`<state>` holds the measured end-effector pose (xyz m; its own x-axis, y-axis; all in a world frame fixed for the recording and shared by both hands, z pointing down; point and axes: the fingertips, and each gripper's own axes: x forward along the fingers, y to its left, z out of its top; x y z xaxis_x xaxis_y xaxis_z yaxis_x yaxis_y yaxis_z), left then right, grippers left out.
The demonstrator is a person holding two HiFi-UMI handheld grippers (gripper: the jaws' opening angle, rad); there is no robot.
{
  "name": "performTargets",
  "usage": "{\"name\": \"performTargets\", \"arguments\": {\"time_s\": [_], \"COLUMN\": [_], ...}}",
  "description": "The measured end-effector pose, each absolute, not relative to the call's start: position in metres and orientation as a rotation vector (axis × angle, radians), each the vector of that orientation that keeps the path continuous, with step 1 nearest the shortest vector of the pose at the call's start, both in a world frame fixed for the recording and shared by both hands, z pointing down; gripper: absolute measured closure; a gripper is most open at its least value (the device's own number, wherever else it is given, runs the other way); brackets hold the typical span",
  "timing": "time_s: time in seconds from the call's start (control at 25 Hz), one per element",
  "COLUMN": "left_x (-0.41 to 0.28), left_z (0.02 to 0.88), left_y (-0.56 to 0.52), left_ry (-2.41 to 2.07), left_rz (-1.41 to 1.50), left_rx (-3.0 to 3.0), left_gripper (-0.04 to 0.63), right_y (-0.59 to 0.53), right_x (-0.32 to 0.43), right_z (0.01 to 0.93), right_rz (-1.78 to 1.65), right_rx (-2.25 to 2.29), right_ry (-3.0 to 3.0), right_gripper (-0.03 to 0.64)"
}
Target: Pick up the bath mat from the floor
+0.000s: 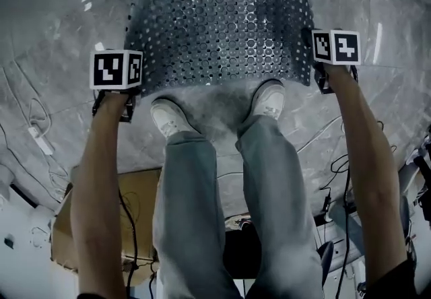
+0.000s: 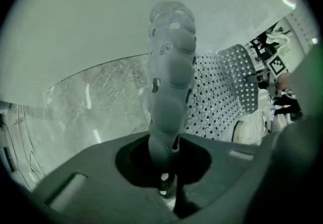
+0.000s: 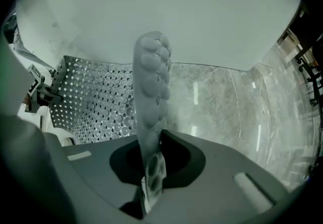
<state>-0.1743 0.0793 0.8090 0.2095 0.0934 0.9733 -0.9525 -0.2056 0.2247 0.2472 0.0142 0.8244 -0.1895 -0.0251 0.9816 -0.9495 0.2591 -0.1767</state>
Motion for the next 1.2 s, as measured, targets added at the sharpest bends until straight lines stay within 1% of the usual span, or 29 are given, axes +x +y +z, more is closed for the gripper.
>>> {"name": "performTargets", "arguments": {"time_s": [0.56, 0.84, 1.2], "left_x": [-0.133, -0.139, -0.142], "left_z": [0.688, 0.62, 0.554], "left_y": [0.096, 0.105, 0.109], "left_ry": [-0.817, -0.898, -0.987], "left_rz": [1.158, 1.156, 1.135], "left_rx": [1.525, 1.566, 1.57], "left_gripper": [0.579, 0.579, 0.578], "right_y": [0.036, 0.055, 0.052], "right_x": [0.202, 0.169, 0.166], "right_z": [0.727, 0.673, 0.614], "right_rz": [1.151, 1.215, 1.219], "right_rx": [1.0, 1.001, 1.03], "right_ry": [-1.545, -1.594, -1.659], "right_gripper": [0.594, 0.594, 0.594]}}
